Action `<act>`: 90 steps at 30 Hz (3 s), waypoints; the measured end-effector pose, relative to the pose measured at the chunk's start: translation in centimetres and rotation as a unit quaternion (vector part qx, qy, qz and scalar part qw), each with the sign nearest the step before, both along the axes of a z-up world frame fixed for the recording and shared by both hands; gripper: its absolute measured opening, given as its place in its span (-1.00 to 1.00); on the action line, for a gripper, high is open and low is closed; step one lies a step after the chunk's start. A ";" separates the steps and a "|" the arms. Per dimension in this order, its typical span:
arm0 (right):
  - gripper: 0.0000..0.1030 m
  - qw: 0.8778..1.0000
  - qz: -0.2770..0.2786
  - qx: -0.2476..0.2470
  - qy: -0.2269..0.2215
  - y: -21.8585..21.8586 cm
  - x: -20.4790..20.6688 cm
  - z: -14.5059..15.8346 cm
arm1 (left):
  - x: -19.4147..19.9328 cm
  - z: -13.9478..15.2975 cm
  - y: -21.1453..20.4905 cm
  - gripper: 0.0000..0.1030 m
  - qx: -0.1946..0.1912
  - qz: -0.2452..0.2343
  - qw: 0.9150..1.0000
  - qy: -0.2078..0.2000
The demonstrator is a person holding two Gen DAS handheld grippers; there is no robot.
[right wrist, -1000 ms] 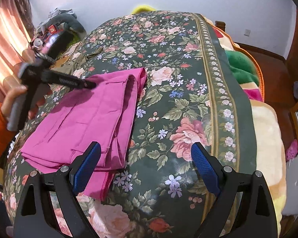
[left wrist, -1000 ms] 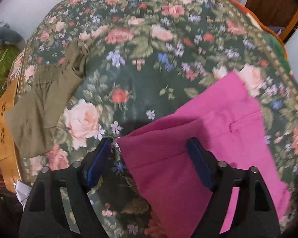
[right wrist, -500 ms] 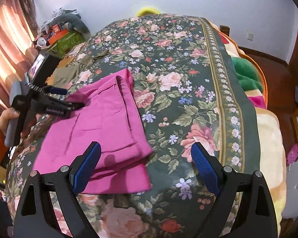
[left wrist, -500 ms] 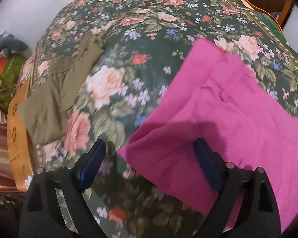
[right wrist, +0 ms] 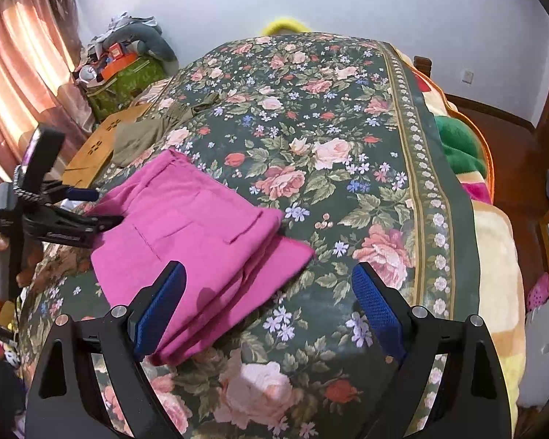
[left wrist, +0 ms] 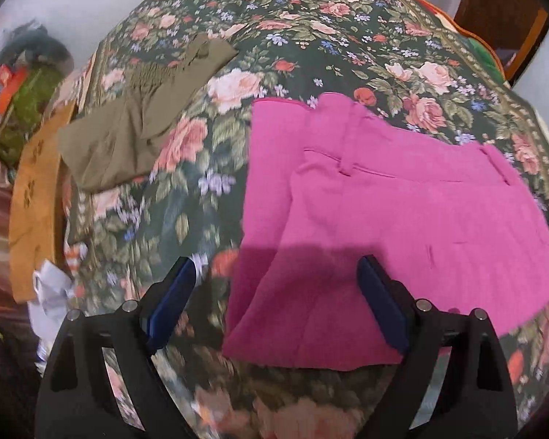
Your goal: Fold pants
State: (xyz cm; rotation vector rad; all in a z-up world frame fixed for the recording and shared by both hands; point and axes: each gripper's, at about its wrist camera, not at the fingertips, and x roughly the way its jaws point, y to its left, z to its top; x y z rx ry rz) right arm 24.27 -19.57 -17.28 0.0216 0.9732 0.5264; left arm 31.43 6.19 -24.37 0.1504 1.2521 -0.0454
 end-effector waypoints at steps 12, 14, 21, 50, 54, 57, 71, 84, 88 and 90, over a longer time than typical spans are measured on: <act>0.52 1.000 0.007 0.013 0.022 1.0 -1.2 -1.2 | -4.6 2.1 0.9 0.12 -0.078 0.008 0.997 -0.023; 0.41 0.999 0.014 0.016 0.030 1.7 -1.3 -1.6 | -5.2 2.3 1.0 -0.07 -0.077 0.007 0.997 -0.027; -0.23 0.998 0.044 0.020 0.046 3.2 -2.0 -2.5 | -6.8 2.3 2.5 -0.30 -0.060 0.024 0.997 -0.047; -0.25 1.000 -0.002 0.021 0.015 1.9 1.2 0.0 | -2.5 6.7 1.9 -0.31 -0.075 0.020 0.990 -0.114; -0.11 1.000 0.001 0.020 0.017 2.7 3.0 -0.7 | 0.1 5.7 0.9 -0.31 -0.076 0.009 0.992 -0.100; -0.11 0.999 0.006 0.018 0.036 3.6 4.6 -2.0 | 1.6 4.5 0.3 -0.31 -0.075 0.004 0.994 -0.085; -0.50 0.995 0.044 0.025 0.090 6.2 7.7 -6.2 | 4.3 -0.3 0.2 -0.19 -0.083 0.001 0.995 -0.047; 0.21 0.999 0.020 0.007 0.048 4.1 6.0 -3.2 | 2.1 3.9 1.6 0.26 -0.066 0.007 0.994 -0.091; 0.54 0.999 -0.011 0.020 0.043 2.9 5.0 -2.7 | 0.9 4.3 2.9 0.43 -0.078 0.025 0.992 -0.096; 0.54 0.998 -0.009 0.027 0.060 2.8 4.6 -3.2 | 0.6 3.6 3.3 0.43 -0.088 0.029 0.993 -0.079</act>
